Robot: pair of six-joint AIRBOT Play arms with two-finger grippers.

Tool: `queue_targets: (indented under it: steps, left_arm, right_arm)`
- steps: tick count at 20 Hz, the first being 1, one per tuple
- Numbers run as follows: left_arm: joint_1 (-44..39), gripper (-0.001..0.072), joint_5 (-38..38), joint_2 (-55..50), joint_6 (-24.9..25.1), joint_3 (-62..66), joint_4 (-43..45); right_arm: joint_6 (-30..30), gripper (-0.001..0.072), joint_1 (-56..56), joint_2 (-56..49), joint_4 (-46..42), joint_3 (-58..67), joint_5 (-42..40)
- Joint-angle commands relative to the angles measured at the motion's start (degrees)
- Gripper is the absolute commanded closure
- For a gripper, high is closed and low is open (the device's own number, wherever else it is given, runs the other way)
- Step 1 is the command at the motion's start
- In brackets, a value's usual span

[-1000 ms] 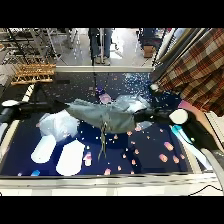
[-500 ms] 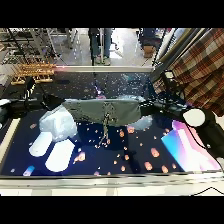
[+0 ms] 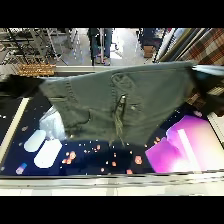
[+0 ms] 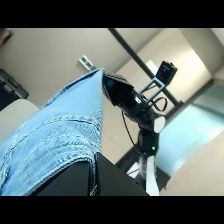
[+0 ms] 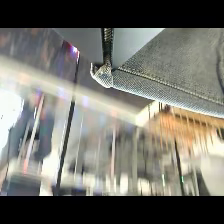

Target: Fold the clothes and pants, and hang the long-sleeved shirts on hangers.

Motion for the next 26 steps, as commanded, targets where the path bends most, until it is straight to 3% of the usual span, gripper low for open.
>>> queue_targets:
  steps: [1,3,6,8,11,13,15,16,18,19,20,22,23,26]
  left_arm:
    - [-0.3,0.0693,1.0,12.3,-0.5,0.1,-3.4]
    - [-0.4,0.0693,4.9,15.3,-0.8,0.0,1.9]
    - [-6.3,0.0693,14.4,13.0,-8.4,-3.1,28.0]
    - [-12.0,0.0693,17.3,8.5,-9.7,-10.1,37.1]
    - [-15.8,0.0692,25.1,-2.1,-9.2,-21.5,38.6]
    - [-15.5,0.0684,31.9,-10.9,-9.2,-24.0,38.8]
    - [-14.1,0.0568,35.6,-19.3,-8.3,-22.6,33.9]
    - [-13.1,0.0566,35.7,-22.0,-4.9,-21.2,30.4]
    - [-11.0,0.0560,35.7,-24.9,-1.2,-17.5,26.9]
    - [-9.9,0.0522,35.7,-25.3,-0.5,-15.6,27.1]
    - [-8.7,0.0417,35.6,-25.3,0.3,-14.0,28.0]
    - [-6.6,0.0262,35.4,-25.2,0.2,-11.5,33.5]
    - [-5.9,0.0216,35.4,-25.2,0.2,-10.8,37.9]
    - [-5.2,0.0203,34.9,-25.3,-0.3,-10.6,47.9]
  right_arm:
    - [-0.3,0.0680,0.0,6.2,1.3,4.1,2.6]
    - [0.4,0.0681,0.0,5.7,0.2,4.0,3.8]
    - [5.4,0.0680,0.0,-2.8,-4.3,1.6,12.4]
    - [6.5,0.0680,0.0,-12.0,-4.1,-2.7,16.4]
    - [6.4,0.0681,0.0,-26.9,-1.9,-10.7,15.1]
    - [6.4,0.0680,0.0,-36.3,-1.0,-14.1,7.9]
    - [6.3,0.0680,0.0,-44.2,2.4,-14.0,-1.3]
    - [6.0,0.0677,0.0,-46.8,3.7,-13.4,-5.4]
    - [6.0,0.0639,0.0,-49.4,4.5,-11.8,-12.0]
    - [6.0,0.0612,0.0,-49.5,4.0,-11.3,-14.3]
    - [6.0,0.0512,-0.2,-49.4,3.3,-10.4,-14.4]
    - [6.0,0.0331,-1.5,-49.4,3.3,-8.7,-9.8]
    - [5.9,0.0324,-2.8,-49.4,3.2,-8.5,-6.5]
    - [3.3,0.0284,-9.9,-49.4,4.9,-8.6,7.6]
